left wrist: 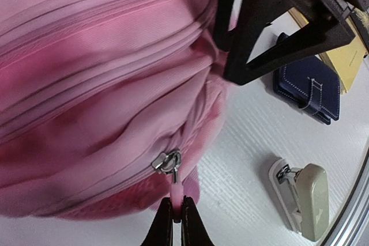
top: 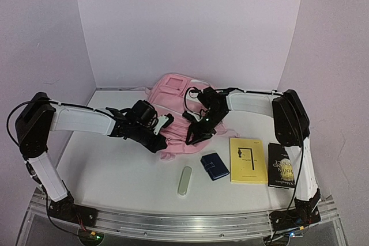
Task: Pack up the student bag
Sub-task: Zip the student bag at the center of the board.
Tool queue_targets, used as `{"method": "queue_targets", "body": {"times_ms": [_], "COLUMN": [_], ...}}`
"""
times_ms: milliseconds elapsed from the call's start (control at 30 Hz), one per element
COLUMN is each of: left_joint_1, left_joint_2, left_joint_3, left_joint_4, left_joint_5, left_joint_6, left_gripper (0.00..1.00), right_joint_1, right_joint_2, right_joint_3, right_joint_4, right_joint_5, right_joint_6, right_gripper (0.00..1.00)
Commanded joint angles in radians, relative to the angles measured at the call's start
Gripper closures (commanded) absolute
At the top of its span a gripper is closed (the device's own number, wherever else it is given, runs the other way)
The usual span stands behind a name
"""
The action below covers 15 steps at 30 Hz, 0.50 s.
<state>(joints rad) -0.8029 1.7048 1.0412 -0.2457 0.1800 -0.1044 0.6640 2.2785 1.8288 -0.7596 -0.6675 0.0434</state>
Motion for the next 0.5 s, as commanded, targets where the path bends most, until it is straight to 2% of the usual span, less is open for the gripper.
{"method": "queue_targets", "body": {"times_ms": [0,333,467], "left_joint_1": [-0.068,-0.106,-0.106], "left_joint_2": [0.075,0.142,0.100], "left_joint_3": [0.119,0.174,0.132], "left_joint_4": [0.042,0.173,0.201], "left_joint_5": [0.052,0.069,0.063], "left_joint_6": [0.002,-0.114,-0.133], "left_gripper": [1.00,1.00,0.84], "right_joint_1": [0.020,0.021,0.006], "right_joint_2": [0.019,-0.011,-0.087], "right_joint_3": [0.056,0.069,0.017], "right_joint_4": [0.085,0.083,0.082], "right_joint_5": [-0.035,-0.017,0.017], "right_joint_6": [0.014,0.010,-0.018], "right_gripper": [0.60,0.60,0.53]}}
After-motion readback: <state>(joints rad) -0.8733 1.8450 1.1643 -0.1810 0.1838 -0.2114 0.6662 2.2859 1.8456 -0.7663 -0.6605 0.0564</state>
